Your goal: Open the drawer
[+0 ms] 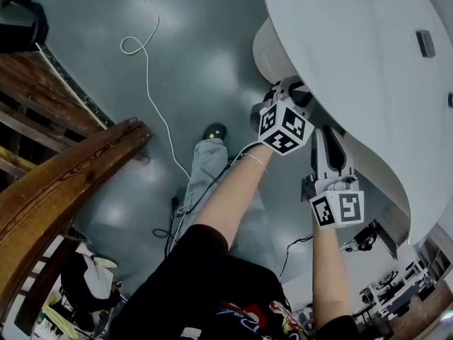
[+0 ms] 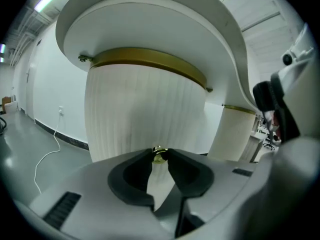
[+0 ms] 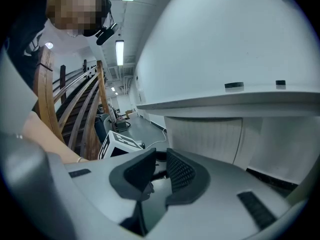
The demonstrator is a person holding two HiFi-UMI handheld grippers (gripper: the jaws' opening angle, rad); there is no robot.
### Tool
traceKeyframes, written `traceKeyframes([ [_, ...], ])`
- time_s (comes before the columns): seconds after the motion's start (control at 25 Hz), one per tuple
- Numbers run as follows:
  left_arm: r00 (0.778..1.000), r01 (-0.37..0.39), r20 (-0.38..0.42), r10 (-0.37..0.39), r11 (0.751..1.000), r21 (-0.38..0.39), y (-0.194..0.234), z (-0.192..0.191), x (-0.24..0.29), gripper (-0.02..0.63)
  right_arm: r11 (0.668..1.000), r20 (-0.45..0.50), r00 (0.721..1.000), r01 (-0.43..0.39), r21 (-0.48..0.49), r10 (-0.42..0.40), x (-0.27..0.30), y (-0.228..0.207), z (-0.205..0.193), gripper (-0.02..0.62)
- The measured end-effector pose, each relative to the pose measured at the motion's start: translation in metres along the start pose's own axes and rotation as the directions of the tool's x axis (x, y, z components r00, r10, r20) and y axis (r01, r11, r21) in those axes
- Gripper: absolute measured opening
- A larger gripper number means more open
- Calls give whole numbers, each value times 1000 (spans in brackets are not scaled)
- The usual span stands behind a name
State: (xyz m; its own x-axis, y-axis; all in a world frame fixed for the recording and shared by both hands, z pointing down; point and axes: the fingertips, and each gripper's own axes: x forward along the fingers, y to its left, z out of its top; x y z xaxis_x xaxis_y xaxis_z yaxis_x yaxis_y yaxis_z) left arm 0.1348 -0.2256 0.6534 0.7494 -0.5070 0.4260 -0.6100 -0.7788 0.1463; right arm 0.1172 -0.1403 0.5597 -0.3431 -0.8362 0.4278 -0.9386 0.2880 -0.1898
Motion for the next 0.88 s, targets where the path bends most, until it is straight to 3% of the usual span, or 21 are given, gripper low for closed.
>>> traceKeyframes([
  [0.24,1000,9,-13,-10,1000,-15,0,0,-2,94,1000,0,1000,14,-7,-14,-4,-4,3,65],
  [0.72,999,32,-32,-31,999,39,-1,2,-6,91,999,5,999,43,-2,-43,-11,-13,6,65],
  [0.88,998,67,-8,-67,996,54,-11,-11,-28,91,999,9,999,44,11,-44,-12,-14,4,64],
])
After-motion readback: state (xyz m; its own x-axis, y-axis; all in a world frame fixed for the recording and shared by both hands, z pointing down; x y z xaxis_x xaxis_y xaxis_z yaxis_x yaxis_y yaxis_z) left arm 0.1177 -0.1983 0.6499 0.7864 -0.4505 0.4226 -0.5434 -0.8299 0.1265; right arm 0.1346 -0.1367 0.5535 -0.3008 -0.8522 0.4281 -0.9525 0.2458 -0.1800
